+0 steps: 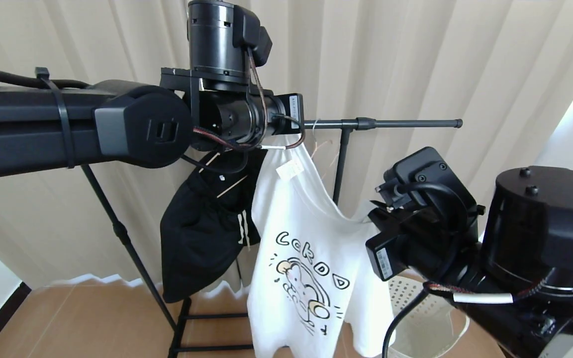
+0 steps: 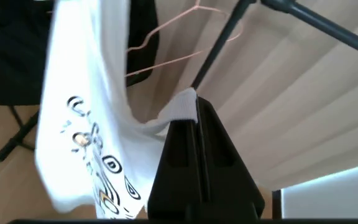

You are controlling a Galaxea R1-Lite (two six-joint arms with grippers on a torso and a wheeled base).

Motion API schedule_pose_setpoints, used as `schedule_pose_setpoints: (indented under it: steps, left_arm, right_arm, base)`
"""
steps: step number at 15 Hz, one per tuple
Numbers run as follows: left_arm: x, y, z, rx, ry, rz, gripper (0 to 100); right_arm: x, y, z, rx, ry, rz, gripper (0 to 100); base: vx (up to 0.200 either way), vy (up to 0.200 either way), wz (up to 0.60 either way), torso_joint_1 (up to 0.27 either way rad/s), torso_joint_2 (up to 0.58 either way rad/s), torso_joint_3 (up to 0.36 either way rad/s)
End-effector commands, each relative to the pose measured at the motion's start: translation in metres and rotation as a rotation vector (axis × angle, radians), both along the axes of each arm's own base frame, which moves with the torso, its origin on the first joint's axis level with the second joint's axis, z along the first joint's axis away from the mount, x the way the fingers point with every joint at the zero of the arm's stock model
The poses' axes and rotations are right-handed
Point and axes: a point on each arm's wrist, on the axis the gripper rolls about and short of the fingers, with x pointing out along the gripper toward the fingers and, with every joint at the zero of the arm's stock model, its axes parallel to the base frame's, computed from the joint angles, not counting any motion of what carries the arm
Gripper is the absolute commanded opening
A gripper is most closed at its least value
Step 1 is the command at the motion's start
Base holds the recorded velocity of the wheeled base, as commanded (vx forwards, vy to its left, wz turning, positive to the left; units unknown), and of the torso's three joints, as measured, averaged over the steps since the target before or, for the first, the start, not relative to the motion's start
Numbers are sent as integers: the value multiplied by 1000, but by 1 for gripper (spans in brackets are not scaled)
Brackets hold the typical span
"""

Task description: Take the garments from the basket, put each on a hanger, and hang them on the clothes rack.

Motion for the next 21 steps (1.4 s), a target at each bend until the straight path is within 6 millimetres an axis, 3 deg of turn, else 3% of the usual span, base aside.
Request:
schedule_pose_setpoints:
  steps: [1, 5, 11, 13, 16, 18, 21]
  left_arm:
    - [8, -7, -3, -26, 8, -49, 0]
    - [7, -9, -3, -51, 25, -148, 0]
    - [6, -7, -4, -52, 38, -152, 0]
    - [8, -1, -6, -33, 60, -127, 0]
    - [-6, 17, 2, 27, 140, -83, 0]
    - [-17, 26, -2, 104, 216, -37, 0]
    - [-33, 27, -22, 262, 316, 23, 0]
  right_arm:
    - [-13, 15, -4, 17, 19, 63, 0]
    - [-23, 50, -3, 195, 77, 119, 0]
    - [-18, 48, 0, 218, 74, 97, 0]
    - [-4, 33, 4, 203, 58, 35, 0]
    - [20, 5, 7, 133, 17, -71, 0]
    - [50, -15, 7, 131, 5, -183, 0]
    - [74, -13, 1, 140, 10, -232, 0]
  base:
    - [0, 0, 0, 0, 0, 0]
    - [0, 0, 0, 0, 0, 0]
    - [0, 0, 0, 0, 0, 0]
    - [0, 0, 0, 0, 0, 0]
    - [0, 0, 0, 0, 0, 0]
    - [0, 0, 0, 0, 0, 0]
    - [0, 0, 0, 0, 0, 0]
